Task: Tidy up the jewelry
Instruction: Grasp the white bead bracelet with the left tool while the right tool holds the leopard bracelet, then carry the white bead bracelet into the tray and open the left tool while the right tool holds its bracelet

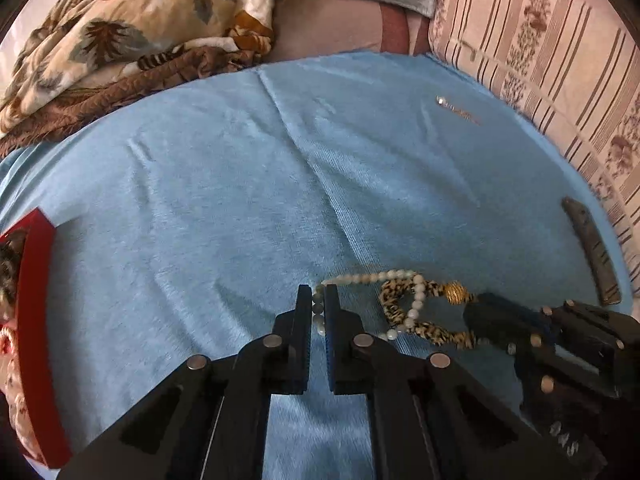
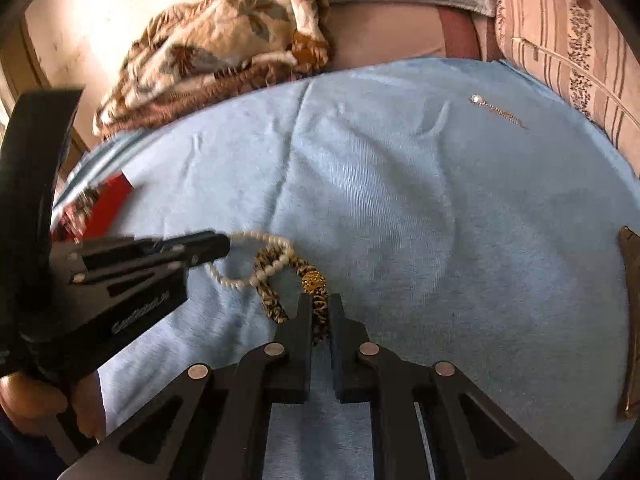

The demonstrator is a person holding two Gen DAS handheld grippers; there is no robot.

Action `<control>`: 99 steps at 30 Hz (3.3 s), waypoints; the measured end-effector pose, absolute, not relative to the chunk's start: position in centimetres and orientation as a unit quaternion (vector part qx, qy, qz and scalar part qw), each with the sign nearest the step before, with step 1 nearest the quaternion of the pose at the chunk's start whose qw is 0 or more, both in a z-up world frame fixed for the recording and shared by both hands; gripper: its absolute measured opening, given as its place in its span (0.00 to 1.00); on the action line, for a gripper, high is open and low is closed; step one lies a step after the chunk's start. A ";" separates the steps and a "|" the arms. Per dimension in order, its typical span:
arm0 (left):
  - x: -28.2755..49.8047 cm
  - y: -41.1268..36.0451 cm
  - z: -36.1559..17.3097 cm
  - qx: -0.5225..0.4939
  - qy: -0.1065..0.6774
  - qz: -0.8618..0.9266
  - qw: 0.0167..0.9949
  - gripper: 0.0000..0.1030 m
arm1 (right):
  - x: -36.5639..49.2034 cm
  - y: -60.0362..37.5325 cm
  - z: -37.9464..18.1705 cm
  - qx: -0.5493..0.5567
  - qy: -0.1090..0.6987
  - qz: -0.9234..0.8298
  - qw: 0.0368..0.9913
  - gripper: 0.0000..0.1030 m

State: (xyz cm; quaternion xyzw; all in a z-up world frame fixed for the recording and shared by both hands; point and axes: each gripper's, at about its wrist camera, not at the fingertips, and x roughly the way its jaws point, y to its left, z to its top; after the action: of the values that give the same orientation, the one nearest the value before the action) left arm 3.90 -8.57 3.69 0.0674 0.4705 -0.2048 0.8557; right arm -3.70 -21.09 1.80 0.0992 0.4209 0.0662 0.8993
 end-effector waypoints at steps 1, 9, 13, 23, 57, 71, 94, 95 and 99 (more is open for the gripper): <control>3.5 -8.2 4.1 0.063 0.468 -0.204 0.857 0.05 | -3.9 -21.1 2.2 0.100 0.413 0.067 0.903 0.08; -0.3 -5.0 7.7 0.035 0.442 -0.194 0.875 0.05 | -5.8 -20.6 3.6 0.127 0.390 0.079 0.909 0.08; -2.7 -4.2 9.3 0.046 0.421 -0.185 0.887 0.05 | -7.2 -19.9 3.9 0.129 0.389 0.084 0.908 0.08; -6.8 0.3 12.4 0.014 0.395 -0.169 0.903 0.05 | -10.3 -18.6 6.1 0.126 0.374 0.091 0.914 0.08; -11.6 10.1 14.3 -0.006 0.360 -0.035 0.932 0.05 | -13.7 -9.1 9.9 0.027 0.373 0.140 0.917 0.08; -12.2 11.0 14.2 -0.008 0.363 -0.028 0.931 0.05 | -14.2 -7.8 10.5 0.014 0.370 0.150 0.917 0.08; -9.4 13.0 13.2 0.000 0.376 0.001 0.927 0.06 | -12.4 -6.8 9.6 0.013 0.389 0.161 0.907 0.08; -9.1 13.3 13.2 0.000 0.376 0.003 0.927 0.06 | -12.3 -6.7 9.5 0.011 0.390 0.161 0.906 0.08; -7.8 14.2 12.9 -0.001 0.378 0.010 0.926 0.05 | -11.8 -5.9 9.3 0.004 0.394 0.164 0.904 0.08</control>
State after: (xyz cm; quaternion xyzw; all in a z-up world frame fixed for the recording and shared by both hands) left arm -7.80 14.16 12.90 -0.0007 0.3779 0.0098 0.9258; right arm -11.79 -5.94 9.29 0.0041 0.3945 0.1637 0.9042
